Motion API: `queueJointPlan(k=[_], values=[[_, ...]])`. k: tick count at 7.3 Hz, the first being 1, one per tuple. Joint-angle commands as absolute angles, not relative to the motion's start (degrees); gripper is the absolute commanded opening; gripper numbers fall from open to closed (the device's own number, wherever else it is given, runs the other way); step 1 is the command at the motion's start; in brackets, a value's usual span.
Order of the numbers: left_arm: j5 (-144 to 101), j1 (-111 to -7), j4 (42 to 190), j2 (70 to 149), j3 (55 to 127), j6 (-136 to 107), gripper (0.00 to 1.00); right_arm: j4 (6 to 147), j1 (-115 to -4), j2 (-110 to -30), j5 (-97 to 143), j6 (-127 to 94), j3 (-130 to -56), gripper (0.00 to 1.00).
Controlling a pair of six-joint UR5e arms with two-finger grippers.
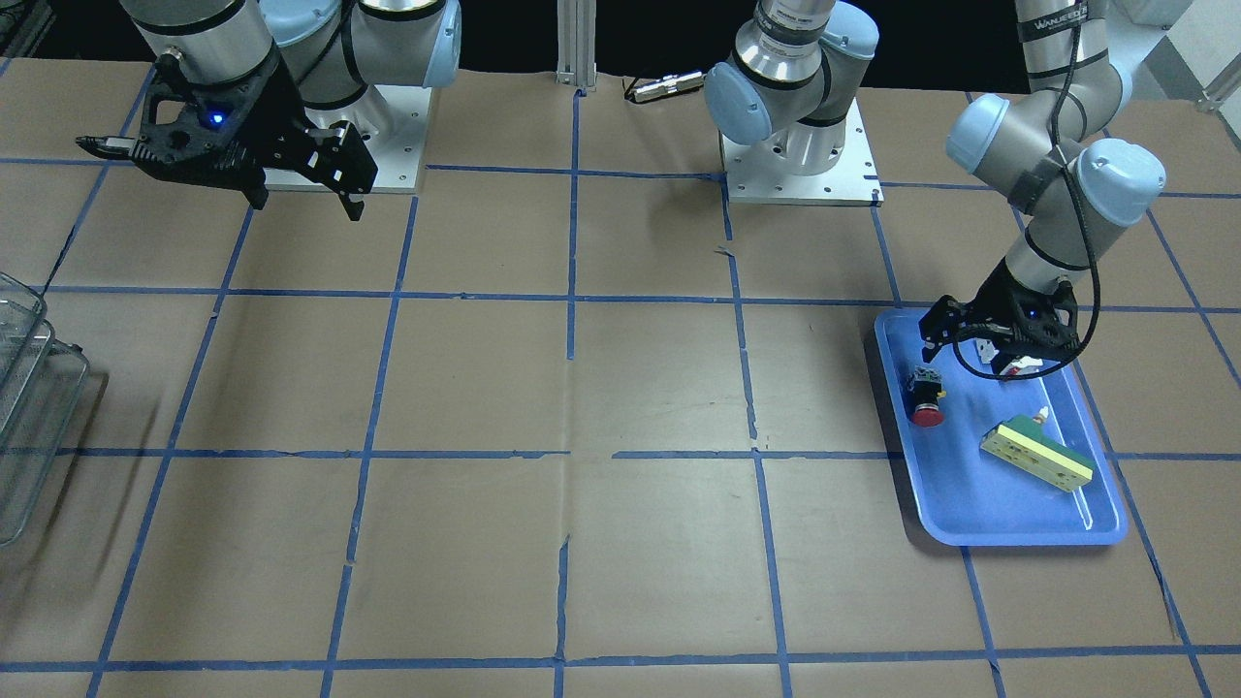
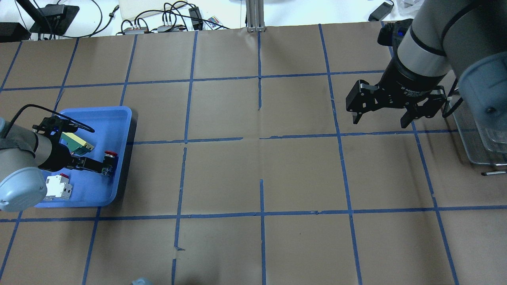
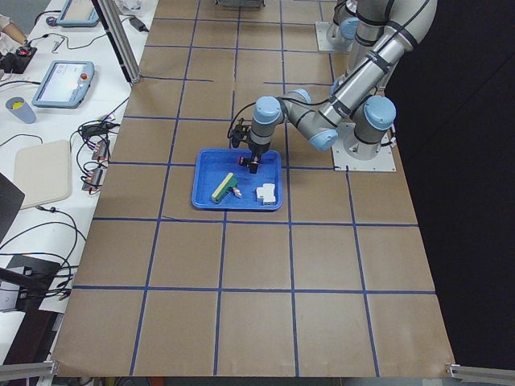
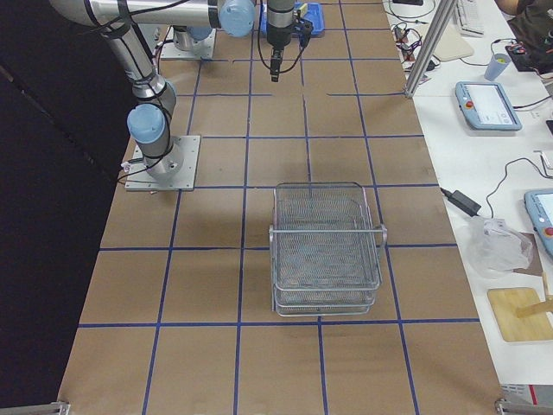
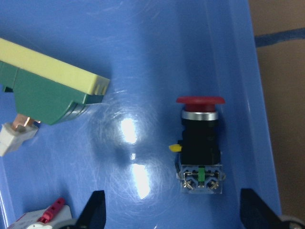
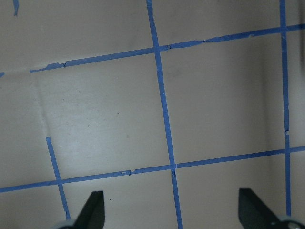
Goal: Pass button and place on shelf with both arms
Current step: 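Close the left gripper on the red push button's base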
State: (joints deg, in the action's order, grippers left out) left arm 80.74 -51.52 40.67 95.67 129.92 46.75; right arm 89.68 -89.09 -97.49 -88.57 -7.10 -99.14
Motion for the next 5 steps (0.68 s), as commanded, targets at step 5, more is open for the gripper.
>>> queueJointPlan(k=[5], values=[[69.44, -46.76, 21.01, 95.98, 142.46, 52.91, 0.92, 89.38, -89.12, -97.74, -88.33, 0.88, -99.4, 1.0]])
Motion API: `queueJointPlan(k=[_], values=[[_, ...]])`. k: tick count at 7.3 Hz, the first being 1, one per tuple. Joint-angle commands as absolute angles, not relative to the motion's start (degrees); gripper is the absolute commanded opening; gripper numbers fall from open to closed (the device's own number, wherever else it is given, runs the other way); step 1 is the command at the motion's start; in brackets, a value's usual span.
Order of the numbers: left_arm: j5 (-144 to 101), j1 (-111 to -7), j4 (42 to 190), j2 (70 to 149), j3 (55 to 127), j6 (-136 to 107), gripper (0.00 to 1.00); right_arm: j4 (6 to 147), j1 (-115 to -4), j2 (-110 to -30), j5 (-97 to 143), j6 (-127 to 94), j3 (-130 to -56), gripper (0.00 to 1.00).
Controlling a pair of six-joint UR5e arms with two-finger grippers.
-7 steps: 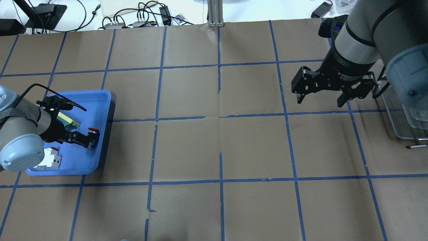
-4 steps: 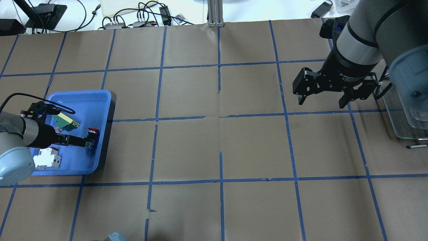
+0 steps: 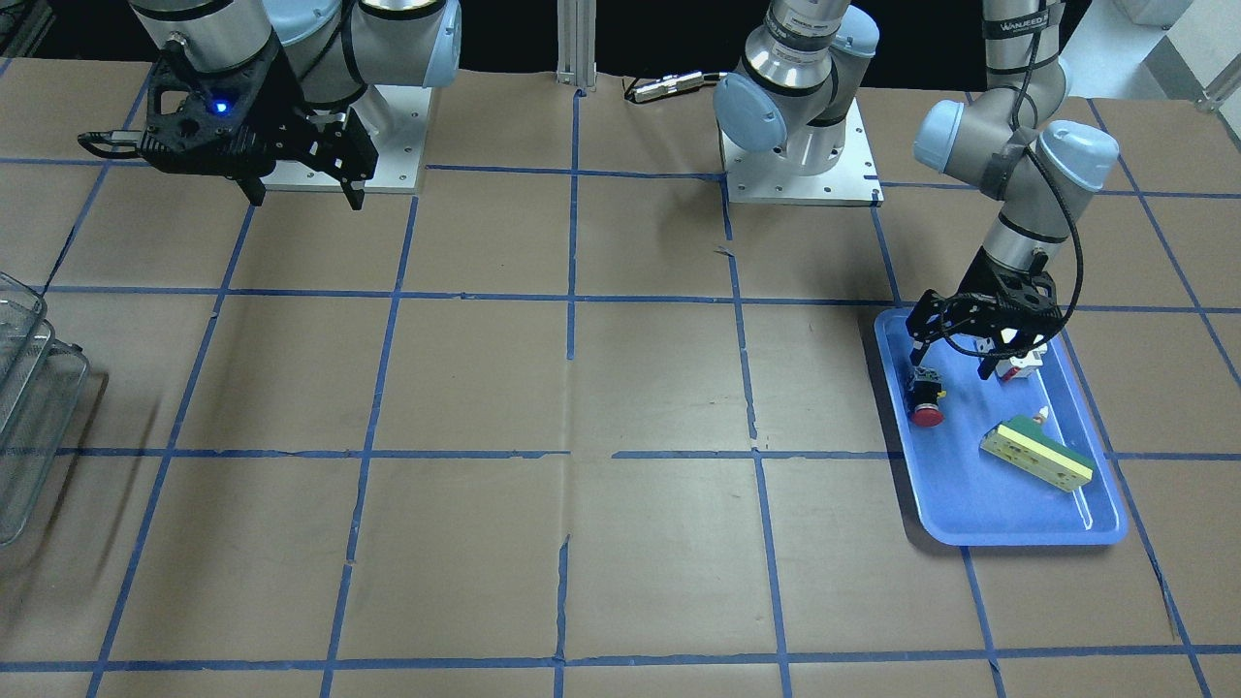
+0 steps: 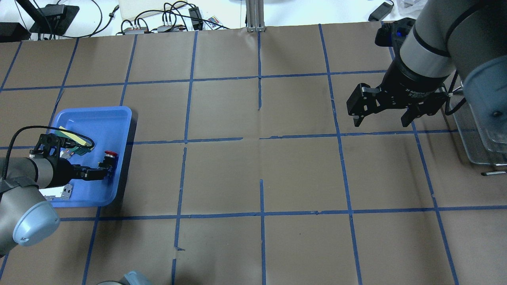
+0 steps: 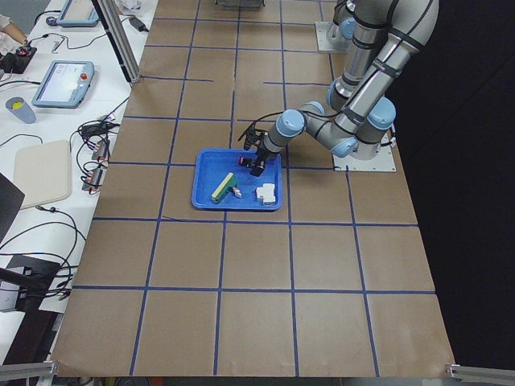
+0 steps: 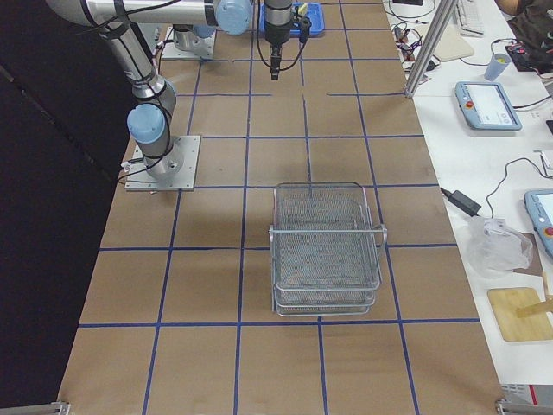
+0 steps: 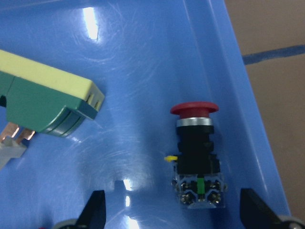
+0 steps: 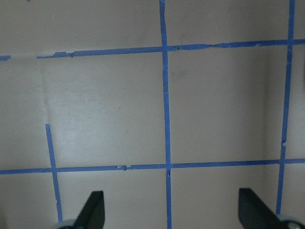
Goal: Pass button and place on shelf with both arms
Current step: 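Close the left gripper on the red push button's base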
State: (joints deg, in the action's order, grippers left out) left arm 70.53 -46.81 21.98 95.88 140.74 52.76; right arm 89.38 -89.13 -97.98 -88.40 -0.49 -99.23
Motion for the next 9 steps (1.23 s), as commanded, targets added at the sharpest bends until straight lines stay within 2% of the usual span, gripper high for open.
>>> queueJointPlan(k=[1, 4, 7, 8, 9], values=[[67.78, -46.76, 20.66, 96.24, 142.73, 53.35, 0.91, 89.47, -89.12, -97.73, -88.33, 0.97, -99.4, 1.0], [67.67, -46.58, 20.65, 97.73, 142.12, 55.36, 0.86, 89.91, -89.12, -97.65, -88.42, 1.14, -99.4, 1.0], [67.59, -43.95, 20.22, 99.31, 142.29, 57.74, 0.86, 90.26, -89.12, -97.65, -88.42, 0.97, -99.4, 1.0], [67.67, -43.95, 20.04, 99.32, 141.95, 57.74, 0.75, 90.26, -89.12, -97.65, -88.33, 1.05, -99.4, 1.0], [67.59, -44.12, 19.87, 99.32, 142.29, 57.74, 0.71, 90.26, -89.12, -97.65, -88.33, 1.14, -99.4, 1.0]])
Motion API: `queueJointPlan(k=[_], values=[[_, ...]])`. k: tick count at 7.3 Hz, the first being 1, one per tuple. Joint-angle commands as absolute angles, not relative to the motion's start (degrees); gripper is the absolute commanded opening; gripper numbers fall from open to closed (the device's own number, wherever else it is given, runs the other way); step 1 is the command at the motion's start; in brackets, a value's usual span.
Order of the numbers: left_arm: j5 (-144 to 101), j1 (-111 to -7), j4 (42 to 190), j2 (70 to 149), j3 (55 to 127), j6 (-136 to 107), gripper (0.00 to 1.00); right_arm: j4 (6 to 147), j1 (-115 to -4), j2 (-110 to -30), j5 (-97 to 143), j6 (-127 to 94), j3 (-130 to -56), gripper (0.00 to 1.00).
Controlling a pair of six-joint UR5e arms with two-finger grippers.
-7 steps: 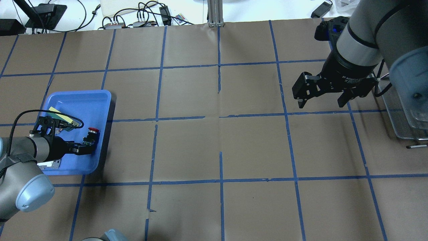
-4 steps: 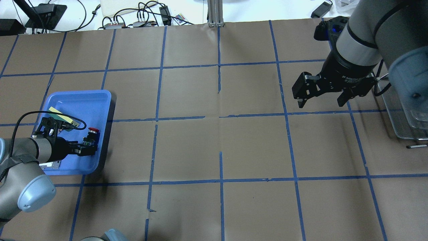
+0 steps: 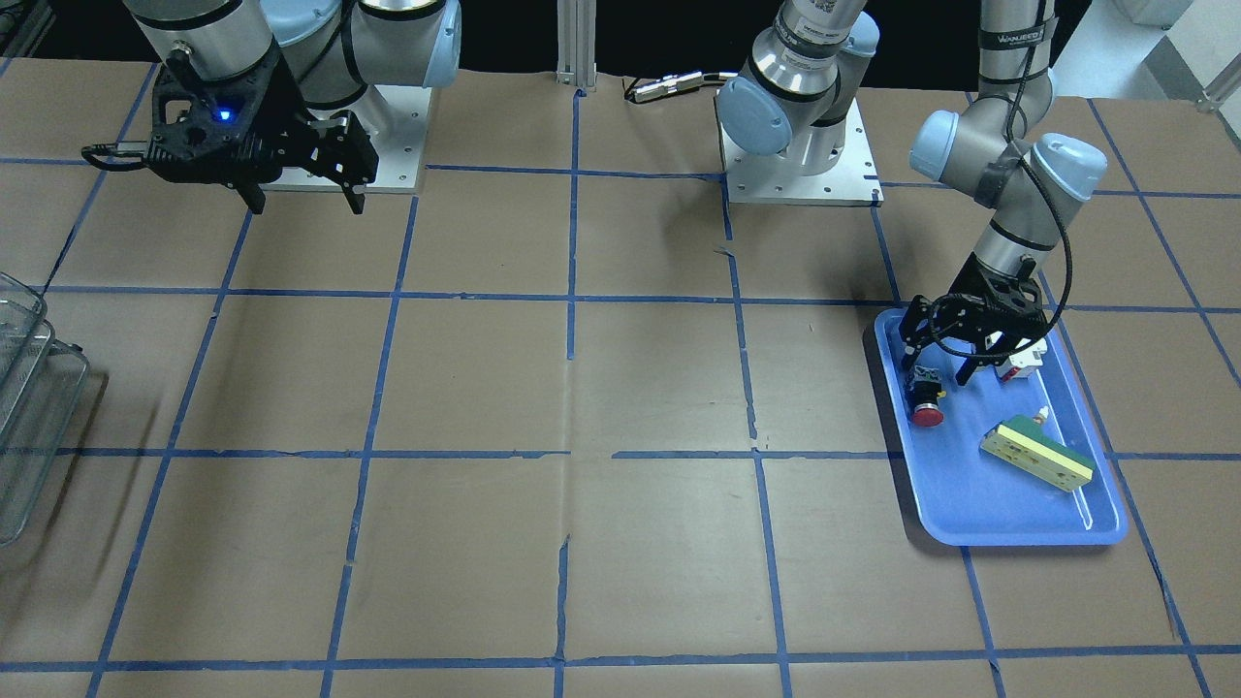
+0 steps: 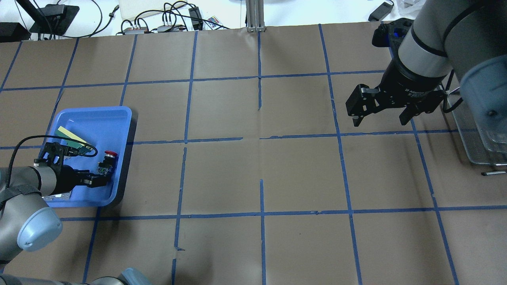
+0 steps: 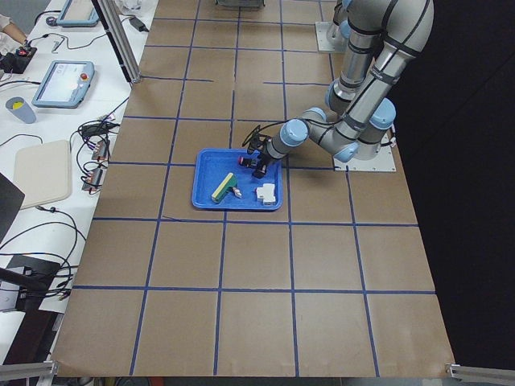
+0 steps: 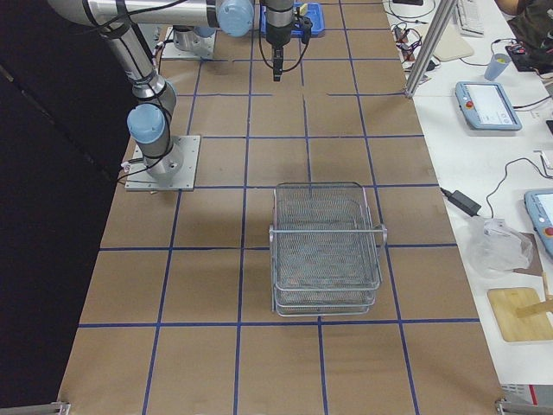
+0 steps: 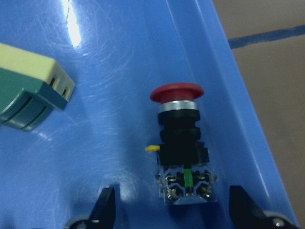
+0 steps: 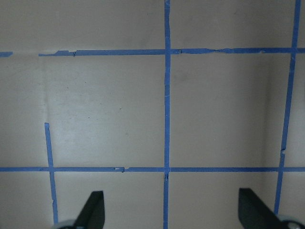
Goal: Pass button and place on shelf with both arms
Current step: 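Close the left gripper on the red push button's base, then lift the red push button with the left gripper while the right gripper moves toward center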
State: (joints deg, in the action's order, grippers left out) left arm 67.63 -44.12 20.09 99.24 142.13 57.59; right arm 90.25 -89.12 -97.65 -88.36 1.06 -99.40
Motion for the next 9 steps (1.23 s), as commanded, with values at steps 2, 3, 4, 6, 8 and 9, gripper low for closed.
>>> queueJointPlan(k=[2, 3, 4, 6, 8, 9], values=[[66.46, -44.21, 19.43, 99.23, 142.38, 57.83, 0.71, 90.53, -88.86, -97.56, -88.33, 5.67, -99.4, 1.0], [66.18, -44.21, 18.99, 99.23, 142.12, 57.92, 0.71, 90.88, -88.6, -97.56, -88.16, 9.28, -99.4, 1.0], [66.01, -44.21, 18.81, 99.05, 142.03, 57.92, 0.71, 90.88, -88.59, -97.47, -87.46, 11.93, -99.4, 1.0], [65.83, -44.21, 18.46, 99.23, 142.47, 58.01, 0.71, 91.84, -87.89, -97.21, -82.63, 27.18, -99.4, 1.0], [64.08, -44.3, 18.63, 99.32, 142.56, 58.01, 0.6, 94.98, -87.45, -97.21, -80.79, 37.38, -102.2, 1.0], [64.07, -44.3, 18.63, 99.32, 142.47, 58.27, 0.46, 97.36, -87.36, -97.21, -78.42, 44.31, -104.39, 1.0]])
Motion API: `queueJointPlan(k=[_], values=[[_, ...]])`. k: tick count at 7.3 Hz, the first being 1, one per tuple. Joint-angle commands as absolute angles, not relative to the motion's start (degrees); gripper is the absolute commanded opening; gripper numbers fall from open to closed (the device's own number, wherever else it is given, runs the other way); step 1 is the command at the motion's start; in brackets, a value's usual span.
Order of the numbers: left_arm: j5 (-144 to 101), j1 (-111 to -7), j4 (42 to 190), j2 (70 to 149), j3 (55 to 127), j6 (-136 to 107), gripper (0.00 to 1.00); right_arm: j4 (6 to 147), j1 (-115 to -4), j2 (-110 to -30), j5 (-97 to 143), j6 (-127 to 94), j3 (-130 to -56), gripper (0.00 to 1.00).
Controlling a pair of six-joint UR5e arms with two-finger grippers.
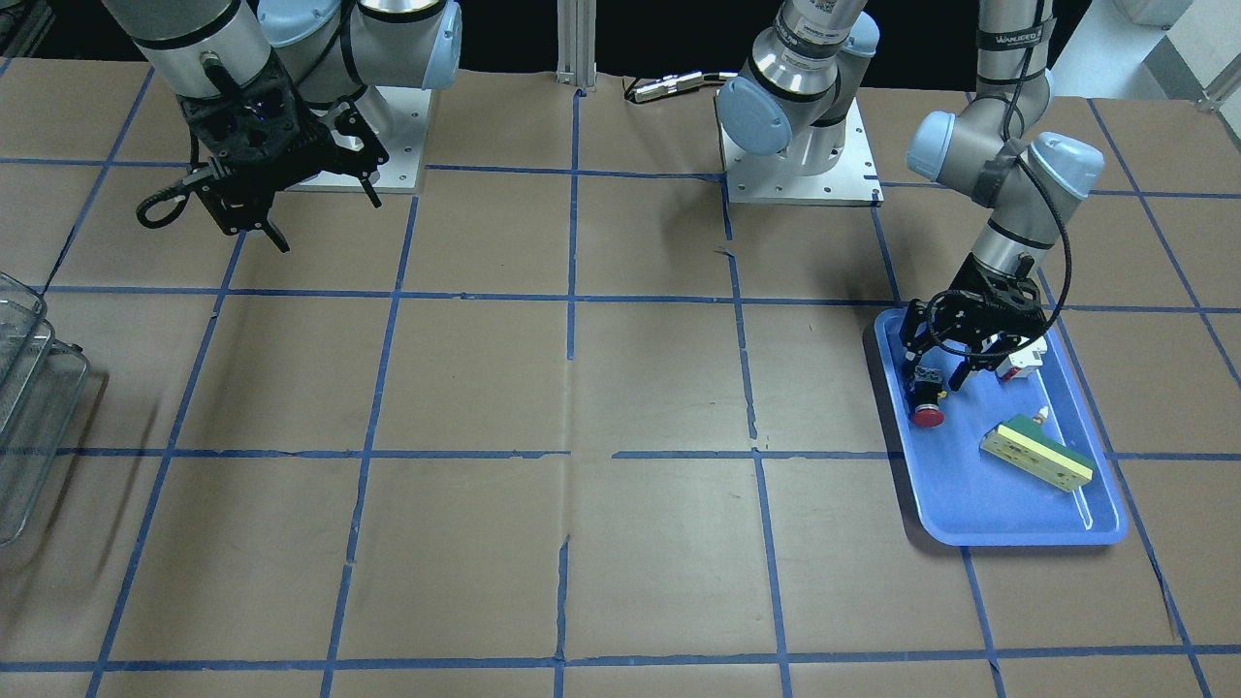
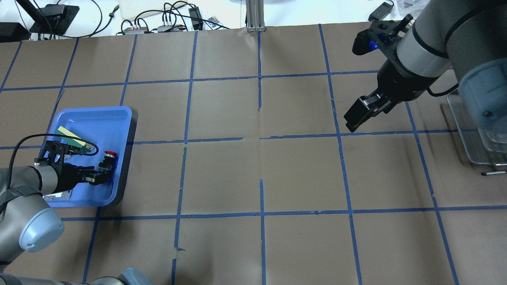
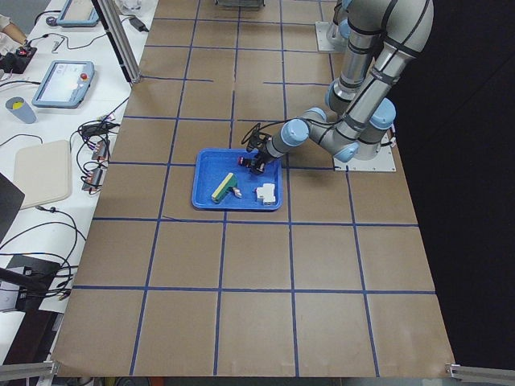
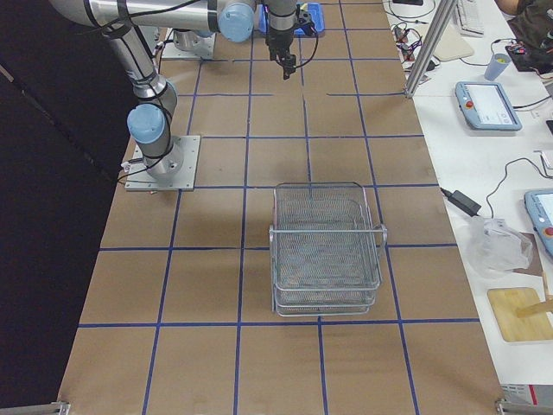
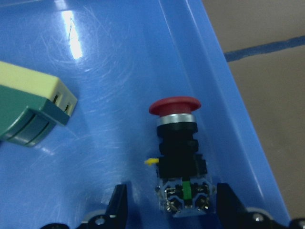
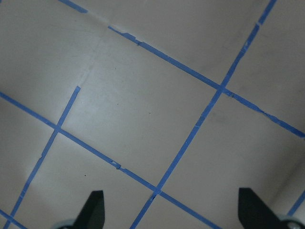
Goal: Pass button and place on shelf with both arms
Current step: 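Lift the red push button with the left gripper while the right gripper moves toward center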
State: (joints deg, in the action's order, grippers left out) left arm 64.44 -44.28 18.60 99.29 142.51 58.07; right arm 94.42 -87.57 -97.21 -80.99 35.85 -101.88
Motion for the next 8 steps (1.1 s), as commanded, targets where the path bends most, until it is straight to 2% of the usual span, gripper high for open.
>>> queueJointPlan(k=[1, 2, 3, 6, 8], values=[[64.07, -44.21, 18.28, 99.14, 142.38, 58.88, 0.28, 101.3, -87.36, -97.21, -75.27, 48.82, -106.24, 0.99], [64.07, -44.21, 17.5, 99.23, 142.47, 59.5, 0.1, 103.25, -87.1, -97.29, -72.02, 54.44, -106.87, 1.0], [64.16, -44.21, 17.4, 99.14, 142.12, 60.46, 0.0, 103.36, -86.93, -97.21, -70.24, 55.88, -106.96, 1.0], [64.08, -46.13, 18.02, 98.17, 139.06, 69.49, 0.0, 103.28, -85.69, -97.12, -61.79, 57.66, -107.05, 1.0], [64.51, -56.63, 22.37, 96.86, 135.29, 69.87, 0.0, 102.83, -85.52, -97.21, -61.09, 57.75, -108.1, 1.0]])
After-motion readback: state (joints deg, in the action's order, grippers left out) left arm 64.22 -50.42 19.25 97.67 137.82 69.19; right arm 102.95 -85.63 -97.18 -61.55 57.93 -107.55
